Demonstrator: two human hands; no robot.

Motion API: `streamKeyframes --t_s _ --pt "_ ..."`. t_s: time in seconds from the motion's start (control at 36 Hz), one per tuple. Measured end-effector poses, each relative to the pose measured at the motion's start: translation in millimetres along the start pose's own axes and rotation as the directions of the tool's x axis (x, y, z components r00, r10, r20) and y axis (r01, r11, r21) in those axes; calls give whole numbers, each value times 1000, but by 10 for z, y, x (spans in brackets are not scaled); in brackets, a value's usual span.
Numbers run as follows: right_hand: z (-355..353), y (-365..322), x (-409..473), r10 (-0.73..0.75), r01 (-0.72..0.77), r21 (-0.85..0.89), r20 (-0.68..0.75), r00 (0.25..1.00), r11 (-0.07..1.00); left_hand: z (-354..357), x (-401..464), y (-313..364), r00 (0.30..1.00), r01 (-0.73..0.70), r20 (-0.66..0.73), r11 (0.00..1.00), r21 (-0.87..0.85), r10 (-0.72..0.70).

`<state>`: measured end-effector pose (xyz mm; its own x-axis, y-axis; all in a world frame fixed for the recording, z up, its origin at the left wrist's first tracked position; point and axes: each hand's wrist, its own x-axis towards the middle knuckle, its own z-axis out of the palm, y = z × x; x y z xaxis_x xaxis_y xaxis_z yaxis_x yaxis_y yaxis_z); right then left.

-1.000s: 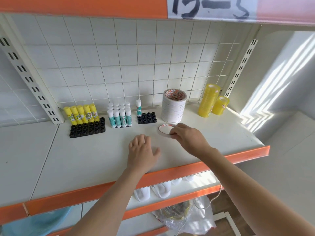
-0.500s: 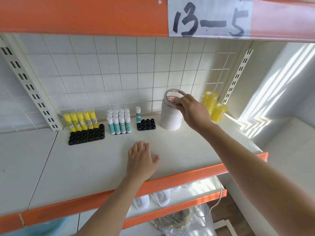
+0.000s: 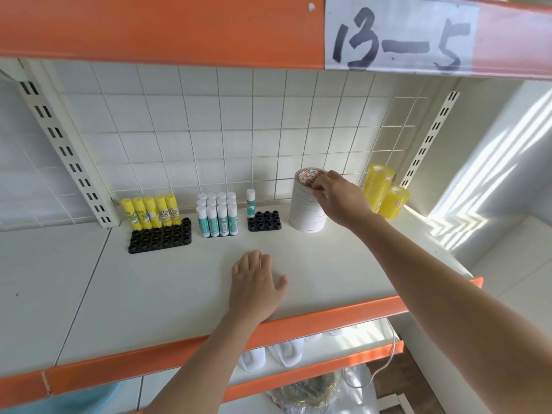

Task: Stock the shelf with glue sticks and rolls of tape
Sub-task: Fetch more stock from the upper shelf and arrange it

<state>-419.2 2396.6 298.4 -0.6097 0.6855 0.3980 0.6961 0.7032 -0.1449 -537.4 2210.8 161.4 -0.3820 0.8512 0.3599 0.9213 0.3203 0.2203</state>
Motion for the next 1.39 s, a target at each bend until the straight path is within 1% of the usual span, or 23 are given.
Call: streamKeyframes --t_s 0.11,0.25,0.58,0.69,0.83,0.86,0.94,1.0,1.06,1.08,1.14,1.19,1.28,1.39 --pt "-8 9 -14 0 0 -10 38 999 1000 -17 4 13 1000 -3 4 1000 4 3" --pt "-5 6 -7 13 -13 -5 45 999 1000 -29 6 15 1000 0 4 1000 3 0" --pt "-42 -21 0 39 -40 10 121 992 999 -103 10 35 998 10 61 1000 0 -10" --pt "-77 -60 -56 41 -40 -15 135 990 999 -140 6 36 993 10 115 1000 6 -11" --pt "-194 -112 -212 55 -50 -49 120 991 998 -239 22 59 977 -3 214 1000 28 -3" --pt "-225 -122 -248 52 -45 -57 121 991 997 -288 34 80 967 -17 255 999 46 5" --pt "-352 -146 -342 45 -36 -67 133 990 997 -442 122 111 914 -100 404 987 128 40" --pt "-465 -157 -395 46 -38 -66 131 990 997 -595 209 117 856 -165 512 975 146 69" --pt "-584 -164 -454 43 -36 -65 114 993 997 -778 282 151 819 -204 567 969 142 89" --pt "-642 -167 -487 42 -36 -61 105 994 998 -876 317 181 816 -207 570 970 130 97" --pt "-759 -170 -550 39 -35 -50 84 996 998 -1089 375 268 837 -212 534 971 110 122" --pt "-874 -180 -617 40 -38 -34 62 997 999 -1315 432 399 876 -234 453 967 103 164" --pt "-1048 -210 -743 50 -50 -11 28 998 999 -1630 469 639 922 -250 313 968 32 228" --pt "-1317 -202 -955 58 -59 -12 -28 998 998 -2039 416 1025 926 -335 183 942 -8 331"
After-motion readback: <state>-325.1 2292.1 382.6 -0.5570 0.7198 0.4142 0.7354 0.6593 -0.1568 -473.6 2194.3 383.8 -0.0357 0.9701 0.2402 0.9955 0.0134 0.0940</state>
